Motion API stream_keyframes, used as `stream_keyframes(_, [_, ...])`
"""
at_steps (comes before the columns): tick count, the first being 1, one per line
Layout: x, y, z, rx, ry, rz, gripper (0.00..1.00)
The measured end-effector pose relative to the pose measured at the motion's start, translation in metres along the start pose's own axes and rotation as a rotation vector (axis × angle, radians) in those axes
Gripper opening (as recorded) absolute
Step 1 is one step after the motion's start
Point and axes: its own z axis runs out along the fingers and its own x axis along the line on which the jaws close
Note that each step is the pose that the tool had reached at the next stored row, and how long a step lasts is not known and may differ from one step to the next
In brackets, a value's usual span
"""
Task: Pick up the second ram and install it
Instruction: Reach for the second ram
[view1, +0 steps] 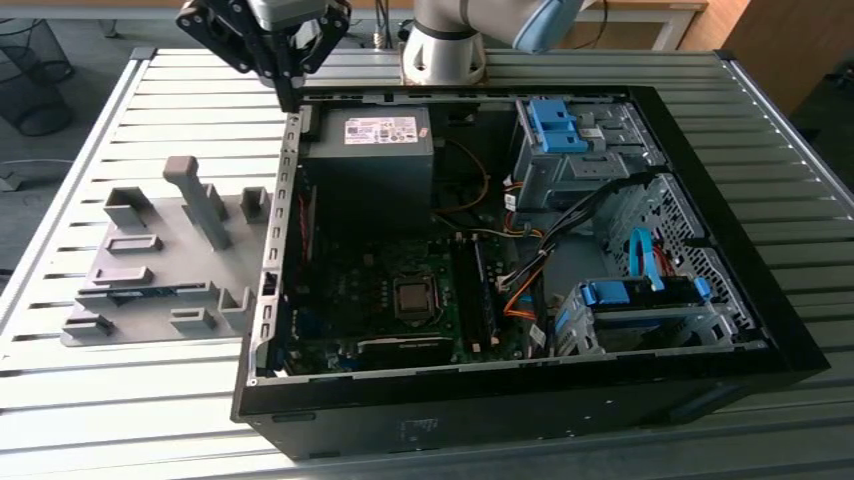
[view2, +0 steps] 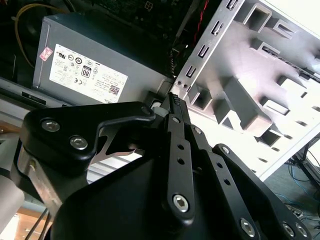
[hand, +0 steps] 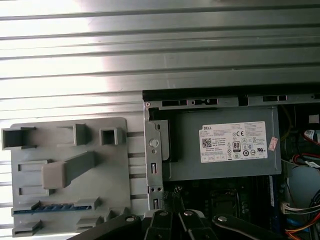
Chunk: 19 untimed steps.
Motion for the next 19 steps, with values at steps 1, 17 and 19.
stream_keyframes(1, [0.0005, 0.0000, 0.0000, -0.0001, 0.0000, 0.000, 0.10])
stream_keyframes(17, [0.0084, -0.0007, -0.0001, 0.0000, 0.0000, 0.000, 0.10])
stream_keyframes(19, [0.0095, -0.0007, -0.0001, -0.0001, -0.0001, 0.000, 0.10])
